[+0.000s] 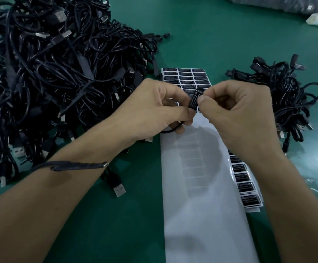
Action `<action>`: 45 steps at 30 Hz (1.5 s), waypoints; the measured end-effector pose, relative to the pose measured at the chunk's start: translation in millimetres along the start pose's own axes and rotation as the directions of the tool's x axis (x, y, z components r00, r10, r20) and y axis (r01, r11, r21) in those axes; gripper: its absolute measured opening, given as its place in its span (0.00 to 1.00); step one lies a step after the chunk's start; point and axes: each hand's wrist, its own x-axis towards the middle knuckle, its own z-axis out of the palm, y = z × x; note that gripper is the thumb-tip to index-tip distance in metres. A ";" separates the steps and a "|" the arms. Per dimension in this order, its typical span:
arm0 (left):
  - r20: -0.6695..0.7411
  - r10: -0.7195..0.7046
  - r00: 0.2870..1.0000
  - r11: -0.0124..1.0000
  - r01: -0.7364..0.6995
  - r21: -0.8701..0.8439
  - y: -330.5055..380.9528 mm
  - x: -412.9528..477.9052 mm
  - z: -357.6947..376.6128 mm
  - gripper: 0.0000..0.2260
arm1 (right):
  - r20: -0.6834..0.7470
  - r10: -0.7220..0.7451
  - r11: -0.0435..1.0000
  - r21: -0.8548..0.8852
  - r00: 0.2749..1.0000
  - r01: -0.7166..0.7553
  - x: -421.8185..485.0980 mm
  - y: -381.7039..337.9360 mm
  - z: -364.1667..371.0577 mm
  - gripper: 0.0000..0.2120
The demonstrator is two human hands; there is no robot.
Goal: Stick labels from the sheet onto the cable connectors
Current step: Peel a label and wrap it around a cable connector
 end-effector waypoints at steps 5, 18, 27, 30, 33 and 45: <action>-0.015 0.002 1.000 1.000 -0.002 -0.018 0.0 -0.4 0.9 0.01 | -0.036 -0.027 0.999 -0.019 0.999 0.027 -1.5 -1.7 2.1 0.10; -0.021 0.012 1.000 1.000 -0.013 -0.016 0.8 -1.0 1.9 0.03 | -0.057 -0.018 1.000 -0.025 0.998 0.016 -1.4 -1.5 2.5 0.10; -0.025 0.013 1.000 1.000 -0.013 -0.019 0.2 0.0 1.8 0.01 | -0.079 -0.034 0.999 -0.040 0.996 0.031 -1.7 -1.3 1.7 0.10; -0.026 0.021 0.999 1.000 -0.022 -0.020 -0.1 0.3 1.4 0.02 | -0.081 -0.025 0.999 -0.030 0.996 0.023 -1.9 -2.0 1.4 0.10; -0.014 0.022 1.000 1.000 -0.022 -0.015 -0.5 0.8 1.0 0.01 | -0.091 -0.017 0.999 -0.030 0.996 0.014 -2.5 -3.3 1.9 0.11; -0.019 0.028 0.999 1.000 -0.028 -0.012 -0.9 0.3 1.4 0.02 | -0.082 0.077 0.997 0.005 0.994 -0.077 -0.6 2.4 -0.1 0.08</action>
